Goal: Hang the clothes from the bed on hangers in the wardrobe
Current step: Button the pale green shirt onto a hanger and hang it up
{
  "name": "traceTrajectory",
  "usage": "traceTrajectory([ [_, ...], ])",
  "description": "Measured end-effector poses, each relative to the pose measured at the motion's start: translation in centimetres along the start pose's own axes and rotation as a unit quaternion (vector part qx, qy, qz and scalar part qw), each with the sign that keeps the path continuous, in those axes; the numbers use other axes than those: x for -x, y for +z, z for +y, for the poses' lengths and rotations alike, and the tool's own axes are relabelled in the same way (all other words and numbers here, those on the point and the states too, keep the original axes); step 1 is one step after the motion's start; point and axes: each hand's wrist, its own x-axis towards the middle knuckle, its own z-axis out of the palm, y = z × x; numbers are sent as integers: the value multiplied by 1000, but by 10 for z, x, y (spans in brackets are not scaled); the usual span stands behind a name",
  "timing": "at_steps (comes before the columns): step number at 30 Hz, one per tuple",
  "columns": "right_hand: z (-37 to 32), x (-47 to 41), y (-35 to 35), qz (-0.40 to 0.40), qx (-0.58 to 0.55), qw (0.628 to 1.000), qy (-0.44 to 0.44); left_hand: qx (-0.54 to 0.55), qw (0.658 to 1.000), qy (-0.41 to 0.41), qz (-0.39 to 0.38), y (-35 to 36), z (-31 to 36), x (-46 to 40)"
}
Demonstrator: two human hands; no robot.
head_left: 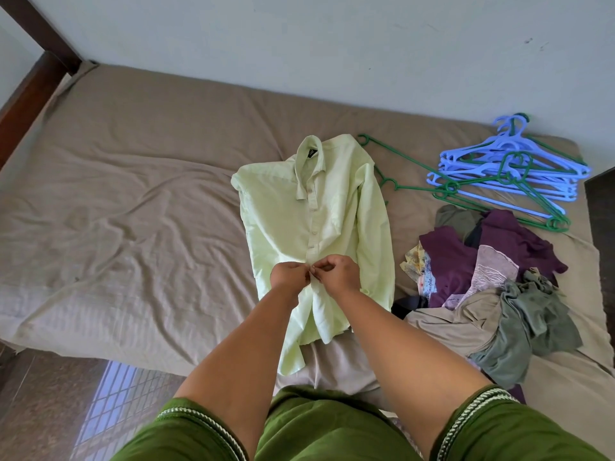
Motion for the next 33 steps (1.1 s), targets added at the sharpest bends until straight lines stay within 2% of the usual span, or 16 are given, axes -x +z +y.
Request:
traceTrajectory([
  [4,0,0,0,-17,-36,999,8,-3,1000,16,-16,-1,-2,-1],
  [7,0,-3,-1,-39,-91,994,46,-81,994,52,-45,-1,0,0],
  [12,-7,-9,0,-141,-138,971,137,-196,973,111,-52,0,2,4],
  [14,-6,-8,2,-155,-108,972,138,-180,975,115,-55,1,-1,5],
  [19,5,-1,2,-199,-58,965,163,-69,992,41,-97,-2,-11,9],
  [23,21,6,-1,-215,83,963,140,-24,994,-14,-103,-7,-26,14],
  [25,29,9,-3,-215,127,959,135,-115,987,-16,-111,-10,-34,14],
  [28,38,16,-7,-205,169,957,119,-324,934,3,-151,-16,-47,24],
  [30,43,23,-11,-207,164,957,119,-393,907,21,-152,-15,-59,28],
  [33,50,30,-16,-253,194,942,105,-452,879,66,-136,-13,-63,37],
])
